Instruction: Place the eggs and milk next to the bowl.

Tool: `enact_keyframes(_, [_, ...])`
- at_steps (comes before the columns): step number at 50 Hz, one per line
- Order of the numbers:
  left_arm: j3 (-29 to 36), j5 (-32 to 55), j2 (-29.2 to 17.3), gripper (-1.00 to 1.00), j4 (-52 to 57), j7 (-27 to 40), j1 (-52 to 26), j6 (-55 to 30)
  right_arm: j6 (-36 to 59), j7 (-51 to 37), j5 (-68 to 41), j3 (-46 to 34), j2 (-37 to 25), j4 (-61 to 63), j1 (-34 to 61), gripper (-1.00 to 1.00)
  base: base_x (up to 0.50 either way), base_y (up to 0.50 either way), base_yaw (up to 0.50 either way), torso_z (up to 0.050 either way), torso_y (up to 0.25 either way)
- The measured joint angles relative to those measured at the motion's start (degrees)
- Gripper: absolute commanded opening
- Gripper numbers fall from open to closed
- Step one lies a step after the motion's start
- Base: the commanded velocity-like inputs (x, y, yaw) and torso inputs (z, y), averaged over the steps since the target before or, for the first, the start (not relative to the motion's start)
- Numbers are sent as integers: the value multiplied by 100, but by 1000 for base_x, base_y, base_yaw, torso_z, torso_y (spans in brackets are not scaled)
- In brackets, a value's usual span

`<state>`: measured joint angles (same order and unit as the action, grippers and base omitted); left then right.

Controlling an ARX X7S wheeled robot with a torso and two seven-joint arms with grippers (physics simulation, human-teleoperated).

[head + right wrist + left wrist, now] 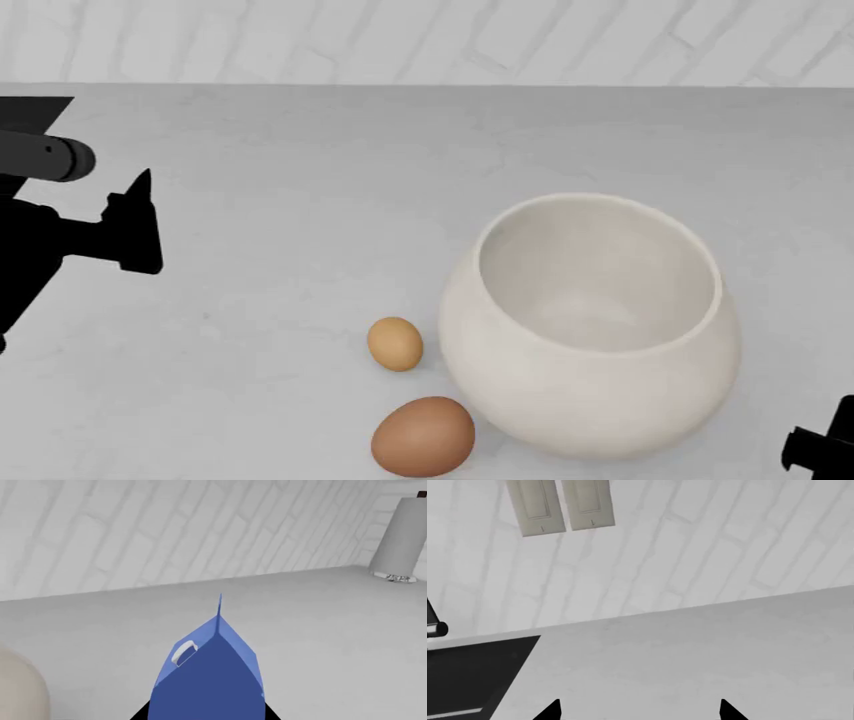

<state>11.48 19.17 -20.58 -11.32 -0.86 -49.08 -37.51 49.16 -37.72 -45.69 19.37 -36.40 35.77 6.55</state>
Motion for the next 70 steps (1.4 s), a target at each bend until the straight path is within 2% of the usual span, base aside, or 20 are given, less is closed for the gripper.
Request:
enact_keyframes(37, [104, 15, -1, 100, 26, 3, 1, 14, -387, 1248, -565, 266, -448, 394, -524, -100, 0, 0, 0, 0, 0])
enact_keyframes(70, [96, 40, -47, 100, -85, -9, 47, 168, -519, 1777, -448, -359, -607, 204, -284, -100, 0, 0, 0, 0, 0])
